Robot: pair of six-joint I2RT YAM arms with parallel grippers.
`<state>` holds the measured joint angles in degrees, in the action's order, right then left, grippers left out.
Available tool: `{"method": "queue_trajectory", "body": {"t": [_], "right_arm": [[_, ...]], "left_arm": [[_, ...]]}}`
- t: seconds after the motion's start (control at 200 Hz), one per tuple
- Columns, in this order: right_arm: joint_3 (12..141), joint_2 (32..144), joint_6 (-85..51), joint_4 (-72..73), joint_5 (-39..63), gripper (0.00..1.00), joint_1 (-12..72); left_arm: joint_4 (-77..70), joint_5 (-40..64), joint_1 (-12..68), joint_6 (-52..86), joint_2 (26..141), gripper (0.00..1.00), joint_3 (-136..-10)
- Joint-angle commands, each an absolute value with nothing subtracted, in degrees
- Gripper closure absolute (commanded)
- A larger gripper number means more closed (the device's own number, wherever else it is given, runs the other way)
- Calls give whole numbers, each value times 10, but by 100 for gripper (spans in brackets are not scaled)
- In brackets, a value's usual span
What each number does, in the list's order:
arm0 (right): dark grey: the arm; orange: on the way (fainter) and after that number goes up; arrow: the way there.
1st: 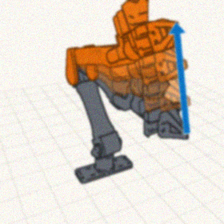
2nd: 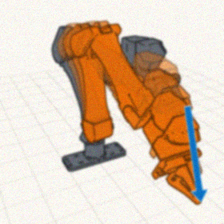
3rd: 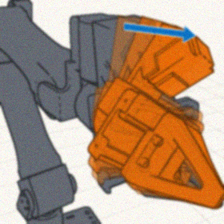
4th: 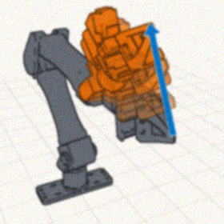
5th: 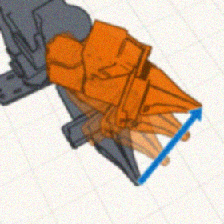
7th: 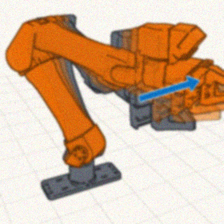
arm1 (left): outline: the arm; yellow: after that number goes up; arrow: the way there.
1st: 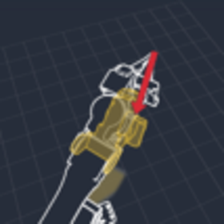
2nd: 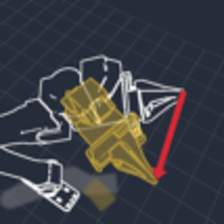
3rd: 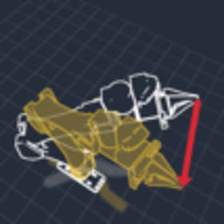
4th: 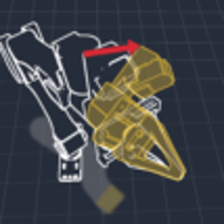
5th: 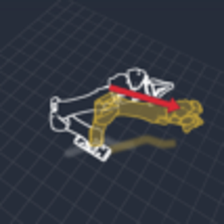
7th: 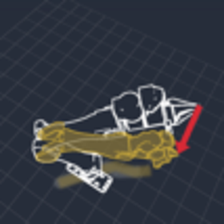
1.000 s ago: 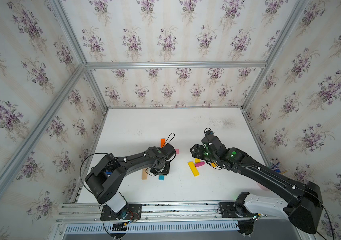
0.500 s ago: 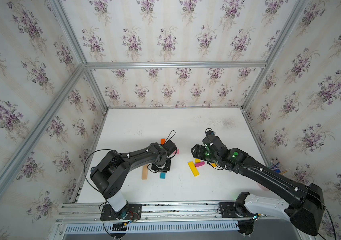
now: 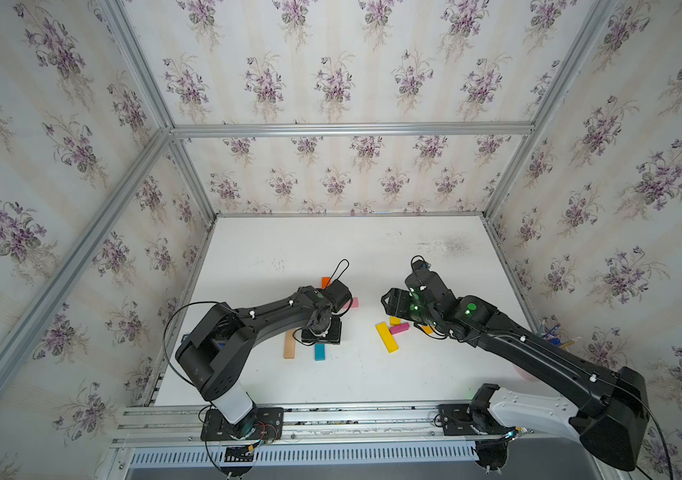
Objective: Assemble the letter h with building blocks
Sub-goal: Move the building block to the center of the board.
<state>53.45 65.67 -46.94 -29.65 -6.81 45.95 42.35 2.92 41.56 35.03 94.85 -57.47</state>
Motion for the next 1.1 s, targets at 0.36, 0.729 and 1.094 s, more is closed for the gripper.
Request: {"method": "queue_trajectory", "body": {"t": [0.36, 0.729, 1.094], "right_arm": [[537, 648, -468, -301, -80, 27, 461], [543, 641, -467, -311, -89, 27, 461], [534, 643, -468, -308, -90, 27, 461]], "left_arm": [[443, 31, 415, 383, 932, 43, -529], [413, 69, 399, 369, 997, 66, -574], [415, 77, 389, 362, 1042, 67, -625]]}}
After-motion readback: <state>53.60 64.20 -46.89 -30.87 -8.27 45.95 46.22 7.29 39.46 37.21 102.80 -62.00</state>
